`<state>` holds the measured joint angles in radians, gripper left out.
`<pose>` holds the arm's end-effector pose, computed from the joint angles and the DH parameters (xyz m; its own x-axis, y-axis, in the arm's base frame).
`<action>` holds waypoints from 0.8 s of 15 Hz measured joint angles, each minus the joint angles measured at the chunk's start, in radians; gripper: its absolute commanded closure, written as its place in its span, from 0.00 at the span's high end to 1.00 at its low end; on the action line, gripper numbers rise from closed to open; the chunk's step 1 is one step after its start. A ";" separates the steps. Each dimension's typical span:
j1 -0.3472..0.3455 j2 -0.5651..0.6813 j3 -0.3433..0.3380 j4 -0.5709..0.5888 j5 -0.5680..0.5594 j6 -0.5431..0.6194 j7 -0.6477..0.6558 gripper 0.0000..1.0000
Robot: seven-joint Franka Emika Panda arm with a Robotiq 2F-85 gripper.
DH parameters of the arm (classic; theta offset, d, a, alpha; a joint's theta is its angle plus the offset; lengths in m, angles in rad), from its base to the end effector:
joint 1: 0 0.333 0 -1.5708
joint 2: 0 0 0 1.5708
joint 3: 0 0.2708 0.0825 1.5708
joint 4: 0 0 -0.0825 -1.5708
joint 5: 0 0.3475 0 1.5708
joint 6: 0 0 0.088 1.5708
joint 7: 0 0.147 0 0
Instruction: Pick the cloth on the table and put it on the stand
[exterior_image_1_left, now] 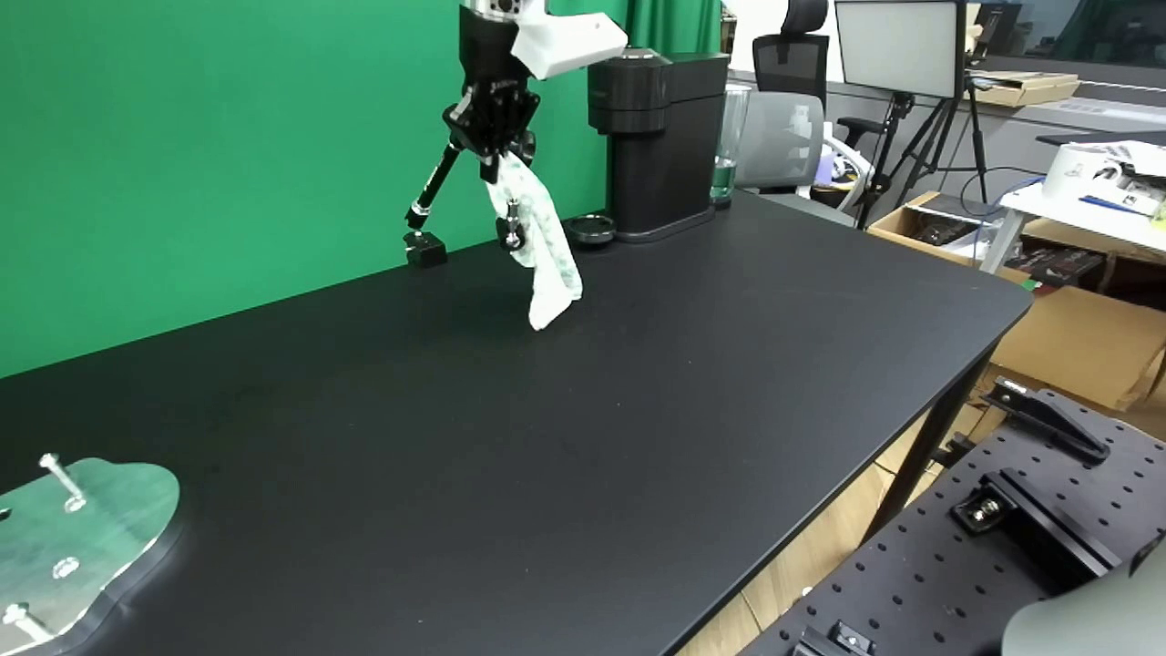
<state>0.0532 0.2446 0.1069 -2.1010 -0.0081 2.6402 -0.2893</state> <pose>0.5713 0.0919 0.2773 0.8594 0.4243 0.2853 0.4247 -0.9031 0.0640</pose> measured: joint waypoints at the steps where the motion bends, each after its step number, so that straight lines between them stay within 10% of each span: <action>1: 0.011 -0.011 0.002 0.007 -0.010 -0.015 0.004 0.01; 12: 0.069 -0.017 0.011 0.110 -0.053 -0.168 0.032 0.01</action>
<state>0.1218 0.2275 0.1175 -1.9914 -0.0607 2.4721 -0.2578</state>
